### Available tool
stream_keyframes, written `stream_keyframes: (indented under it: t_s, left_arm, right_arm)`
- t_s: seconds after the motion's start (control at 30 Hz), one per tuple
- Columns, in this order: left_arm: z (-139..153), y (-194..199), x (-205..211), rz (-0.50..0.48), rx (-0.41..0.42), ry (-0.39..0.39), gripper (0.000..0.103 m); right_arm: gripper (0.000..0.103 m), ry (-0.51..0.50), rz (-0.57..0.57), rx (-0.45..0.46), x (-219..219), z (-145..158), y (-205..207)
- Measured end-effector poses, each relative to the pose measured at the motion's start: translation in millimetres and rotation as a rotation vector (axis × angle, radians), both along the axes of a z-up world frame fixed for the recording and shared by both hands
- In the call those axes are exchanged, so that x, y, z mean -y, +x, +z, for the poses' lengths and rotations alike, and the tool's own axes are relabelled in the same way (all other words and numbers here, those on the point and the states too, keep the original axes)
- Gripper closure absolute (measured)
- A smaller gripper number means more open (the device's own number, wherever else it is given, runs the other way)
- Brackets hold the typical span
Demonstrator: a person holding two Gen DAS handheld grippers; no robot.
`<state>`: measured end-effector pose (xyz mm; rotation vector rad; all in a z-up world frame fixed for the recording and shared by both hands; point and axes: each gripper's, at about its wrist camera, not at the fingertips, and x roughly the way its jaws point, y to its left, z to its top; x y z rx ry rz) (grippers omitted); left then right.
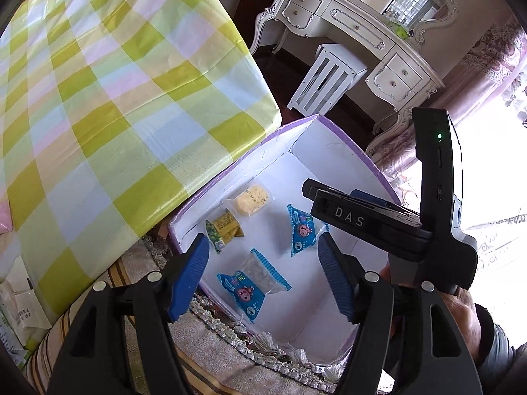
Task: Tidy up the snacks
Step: 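Carry both snacks into the white box and open both tools, then move both open tools back over the remaining snacks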
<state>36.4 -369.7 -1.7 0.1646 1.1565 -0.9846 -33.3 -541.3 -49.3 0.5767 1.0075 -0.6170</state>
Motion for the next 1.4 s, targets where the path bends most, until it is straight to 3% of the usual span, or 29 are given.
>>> stream_keyframes:
  t_s: [0.23, 0.6, 0.87, 1.03, 1.23, 1.4]
  left_arm:
    - [11.4, 3.2, -28.0, 0.07, 0.069, -0.006, 0.035]
    - [27.9, 15.8, -117.7, 0.266, 0.166, 0.003, 0.035]
    - [31.1, 25.0, -220.1, 0.516, 0.157, -0.012, 0.035]
    - [27.2, 27.7, -284.8, 0.664, 0.132, 0.009, 0.037]
    - [18.4, 30.2, -327.5, 0.715, 0.085, 0.026, 0.045]
    - [7.8, 37.2, -335.9, 0.698, 0.052, 0.069, 0.047]
  right_arm:
    - [0.025, -0.017, 0.067, 0.024, -22.6, 19.7, 13.1]
    - [0.024, 0.003, 0.318, 0.053, -105.0, 52.9, 54.2]
    - [0.024, 0.012, 0.514, 0.034, -176.5, 57.8, 73.5]
    - [0.024, -0.083, 0.716, 0.002, -227.3, 61.8, 87.3]
    - [0.024, -0.147, 0.936, -0.035, -272.0, 55.5, 97.2]
    - [0.024, -0.208, 1.09, -0.085, -295.8, 45.3, 106.3]
